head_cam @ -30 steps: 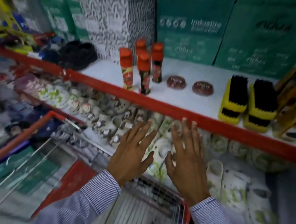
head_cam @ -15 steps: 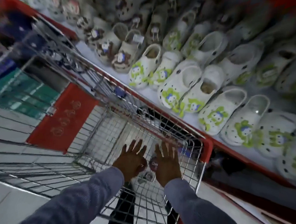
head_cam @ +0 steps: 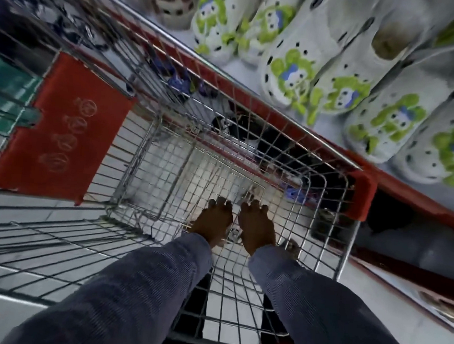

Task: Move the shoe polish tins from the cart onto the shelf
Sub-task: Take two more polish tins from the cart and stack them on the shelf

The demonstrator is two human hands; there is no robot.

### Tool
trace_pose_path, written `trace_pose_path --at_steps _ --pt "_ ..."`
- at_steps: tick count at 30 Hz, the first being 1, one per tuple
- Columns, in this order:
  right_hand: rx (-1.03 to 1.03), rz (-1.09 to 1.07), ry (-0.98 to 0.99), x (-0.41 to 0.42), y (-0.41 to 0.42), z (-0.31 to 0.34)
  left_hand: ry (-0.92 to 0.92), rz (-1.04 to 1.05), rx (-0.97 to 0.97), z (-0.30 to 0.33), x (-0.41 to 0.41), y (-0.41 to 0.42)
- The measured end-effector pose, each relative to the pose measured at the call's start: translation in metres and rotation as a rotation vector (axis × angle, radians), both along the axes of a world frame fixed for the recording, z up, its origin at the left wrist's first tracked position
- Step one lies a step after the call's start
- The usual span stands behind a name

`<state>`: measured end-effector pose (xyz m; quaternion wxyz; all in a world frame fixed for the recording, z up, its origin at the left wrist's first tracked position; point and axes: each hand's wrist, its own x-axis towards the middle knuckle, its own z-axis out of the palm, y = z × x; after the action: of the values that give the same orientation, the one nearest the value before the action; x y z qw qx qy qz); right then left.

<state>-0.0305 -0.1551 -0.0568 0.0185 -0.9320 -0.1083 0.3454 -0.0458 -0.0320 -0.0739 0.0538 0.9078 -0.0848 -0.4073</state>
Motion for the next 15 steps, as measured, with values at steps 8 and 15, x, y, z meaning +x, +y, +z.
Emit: trace_pose_path --at_steps 8,15 --pt "0.203 -0.074 -0.050 0.053 -0.008 0.101 -0.172 0.122 -0.200 0.122 0.041 0.025" --pt "0.458 -0.186 -0.291 0.103 -0.020 0.308 -0.511 0.301 -0.322 0.306 0.073 0.044"
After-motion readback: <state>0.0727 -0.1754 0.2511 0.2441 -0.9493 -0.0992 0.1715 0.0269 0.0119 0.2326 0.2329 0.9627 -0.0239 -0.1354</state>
